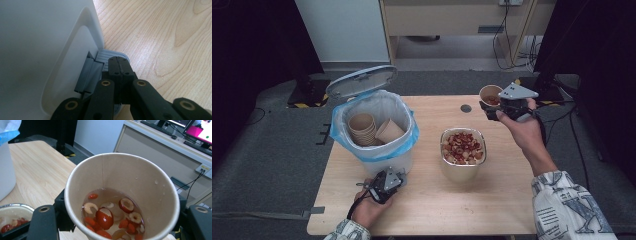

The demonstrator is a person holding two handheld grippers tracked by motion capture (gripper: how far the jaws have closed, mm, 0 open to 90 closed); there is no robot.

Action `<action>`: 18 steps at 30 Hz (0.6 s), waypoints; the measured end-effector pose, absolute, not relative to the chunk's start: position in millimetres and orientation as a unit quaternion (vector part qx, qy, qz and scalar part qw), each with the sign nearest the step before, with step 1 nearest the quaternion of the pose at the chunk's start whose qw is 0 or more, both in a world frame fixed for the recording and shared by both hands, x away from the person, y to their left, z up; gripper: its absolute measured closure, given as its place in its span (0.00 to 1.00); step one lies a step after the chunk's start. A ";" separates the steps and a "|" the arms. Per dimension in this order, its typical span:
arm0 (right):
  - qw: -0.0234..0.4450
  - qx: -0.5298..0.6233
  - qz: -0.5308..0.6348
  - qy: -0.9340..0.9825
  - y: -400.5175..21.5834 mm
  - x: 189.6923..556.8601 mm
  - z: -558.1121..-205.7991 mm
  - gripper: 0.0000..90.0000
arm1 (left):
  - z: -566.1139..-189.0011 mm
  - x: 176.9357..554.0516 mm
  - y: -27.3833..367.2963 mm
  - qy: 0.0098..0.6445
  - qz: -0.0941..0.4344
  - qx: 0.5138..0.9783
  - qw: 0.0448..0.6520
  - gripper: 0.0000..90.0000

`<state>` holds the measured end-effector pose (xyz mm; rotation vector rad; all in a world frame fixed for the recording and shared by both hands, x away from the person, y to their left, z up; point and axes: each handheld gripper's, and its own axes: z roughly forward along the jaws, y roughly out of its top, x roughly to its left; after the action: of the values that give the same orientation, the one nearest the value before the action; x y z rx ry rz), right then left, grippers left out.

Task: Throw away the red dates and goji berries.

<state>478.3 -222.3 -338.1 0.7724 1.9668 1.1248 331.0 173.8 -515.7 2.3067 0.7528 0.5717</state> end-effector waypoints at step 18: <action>0.393 0.228 0.434 0.778 -211.0 481.3 -316.8 0.34 | -515.7 330.7 173.3 0.288 0.216 0.876 0.320 1.00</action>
<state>481.3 -211.0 -316.8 0.5784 1.9738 1.1026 330.7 173.3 -515.7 2.3029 0.7577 0.5669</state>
